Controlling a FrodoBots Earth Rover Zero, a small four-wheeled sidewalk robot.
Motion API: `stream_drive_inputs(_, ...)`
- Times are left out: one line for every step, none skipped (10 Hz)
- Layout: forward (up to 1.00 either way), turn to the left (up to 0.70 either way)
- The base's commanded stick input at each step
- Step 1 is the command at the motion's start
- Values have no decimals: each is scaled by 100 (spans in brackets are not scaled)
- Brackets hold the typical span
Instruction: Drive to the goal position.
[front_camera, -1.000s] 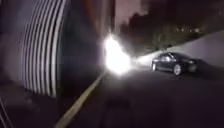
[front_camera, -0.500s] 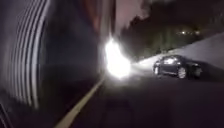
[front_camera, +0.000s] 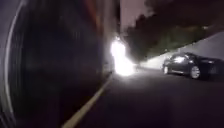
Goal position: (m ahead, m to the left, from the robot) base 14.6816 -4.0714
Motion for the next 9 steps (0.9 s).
stream_drive_inputs(70, 0)
stream_drive_inputs(70, 0)
stream_drive_inputs(70, 0)
stream_drive_inputs(70, 0)
stream_drive_inputs(70, 0)
stream_drive_inputs(70, 0)
stream_drive_inputs(70, 0)
stream_drive_inputs(70, 0)
stream_drive_inputs(70, 0)
